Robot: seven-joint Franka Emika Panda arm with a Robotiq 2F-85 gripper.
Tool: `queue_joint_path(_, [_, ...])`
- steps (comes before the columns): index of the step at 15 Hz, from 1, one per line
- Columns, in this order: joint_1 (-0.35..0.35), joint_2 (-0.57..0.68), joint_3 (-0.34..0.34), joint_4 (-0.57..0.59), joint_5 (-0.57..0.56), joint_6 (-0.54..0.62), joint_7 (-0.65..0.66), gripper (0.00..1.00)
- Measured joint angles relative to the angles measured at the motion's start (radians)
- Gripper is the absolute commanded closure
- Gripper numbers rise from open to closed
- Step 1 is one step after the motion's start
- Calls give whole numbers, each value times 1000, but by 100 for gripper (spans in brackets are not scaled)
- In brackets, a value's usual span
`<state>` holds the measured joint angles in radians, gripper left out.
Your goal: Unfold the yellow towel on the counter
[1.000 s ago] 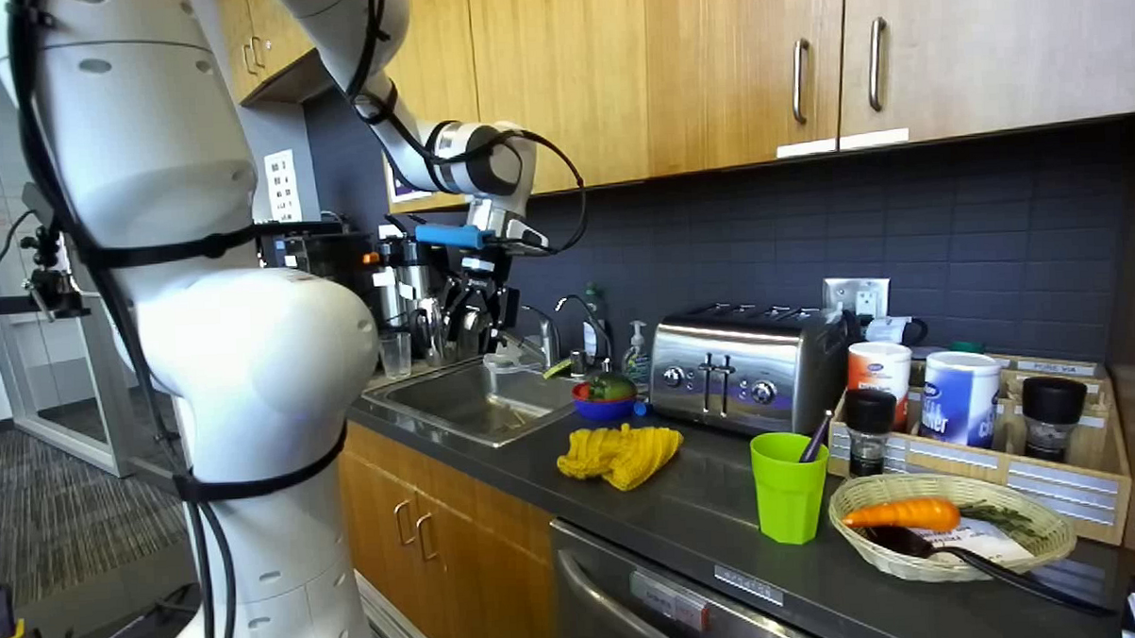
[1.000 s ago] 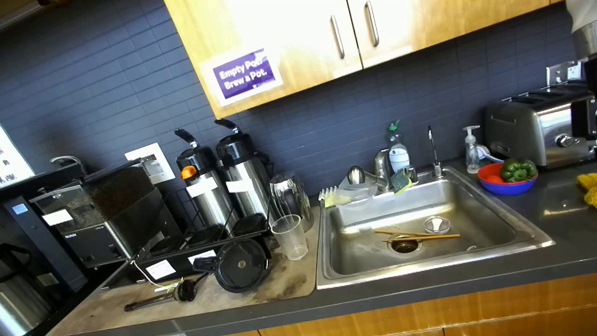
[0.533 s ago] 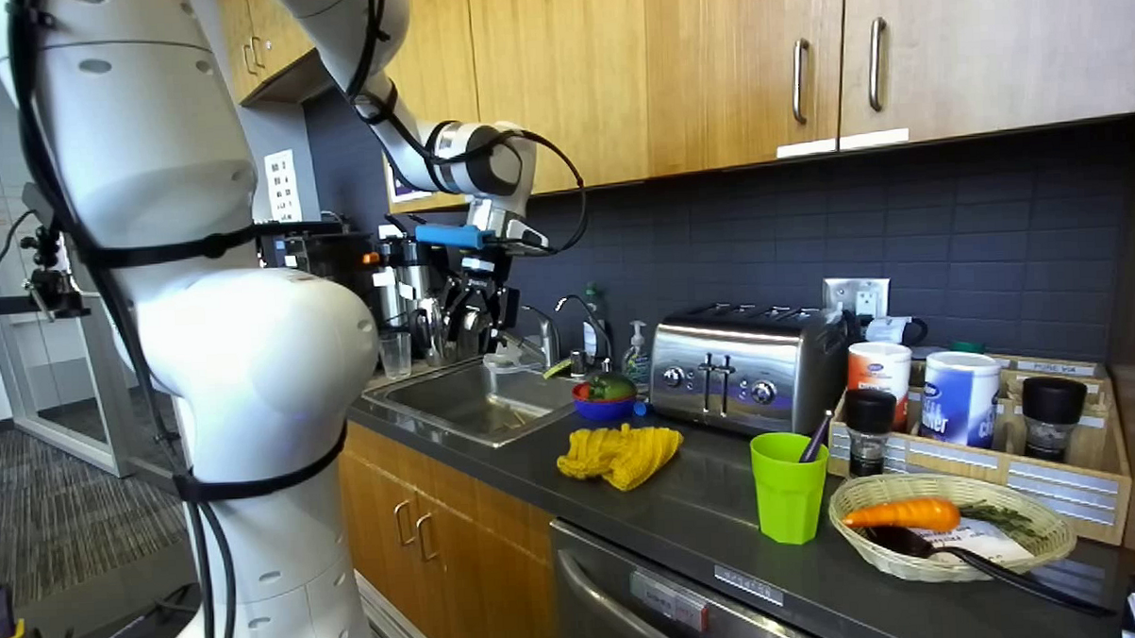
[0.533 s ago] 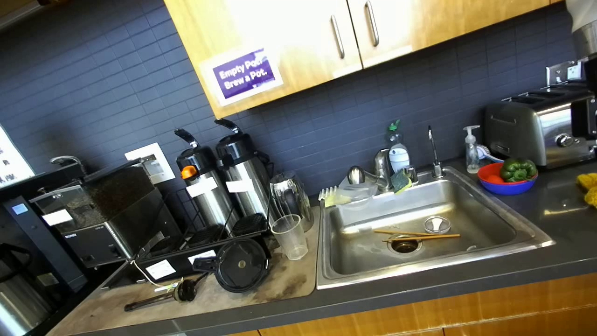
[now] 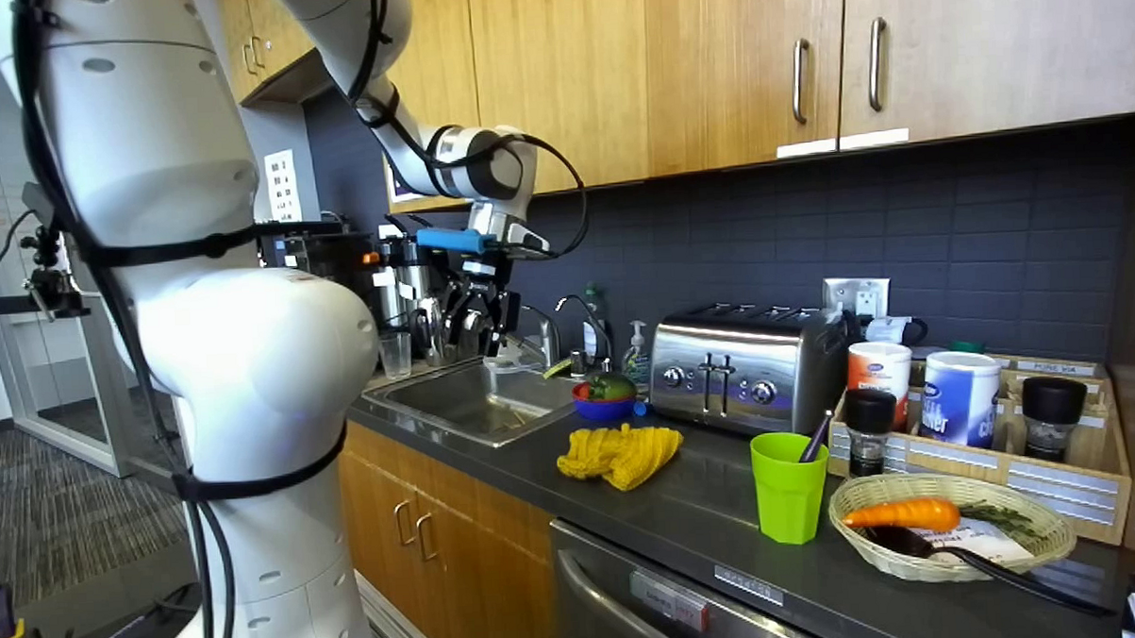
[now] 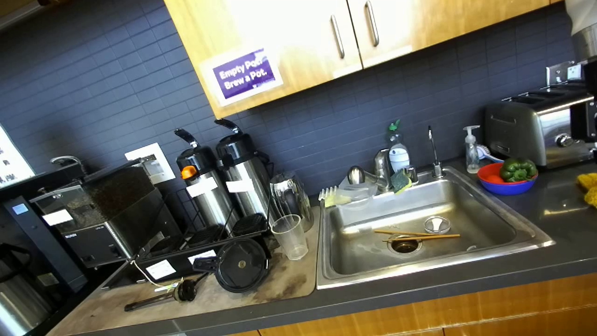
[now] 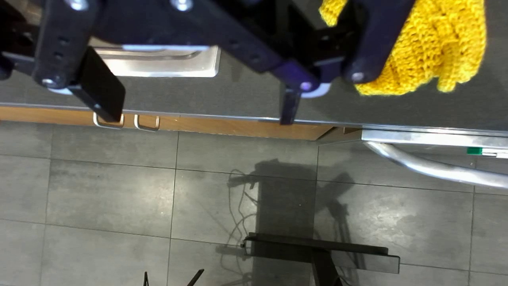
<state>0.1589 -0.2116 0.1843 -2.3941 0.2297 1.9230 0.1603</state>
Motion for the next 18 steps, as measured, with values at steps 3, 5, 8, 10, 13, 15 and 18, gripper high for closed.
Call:
queue_joint_path(3, [-1,35,-5,-15,0,64,-22,0])
queue_joint_path(5, [-6,63,-11,-24,0,129,-32,0])
queue_joint_path(8, [-22,91,-21,-42,-30,277,-6,0])
queue_joint_path(10, [-37,103,-28,-57,-68,380,34,0])
queue_joint_path(13, [-58,125,-41,-71,-117,478,84,0])
queue_joint_path(15, [-67,141,-52,-75,-130,504,95,0])
queue_joint_path(18, [-70,169,-61,-75,-130,507,95,0])
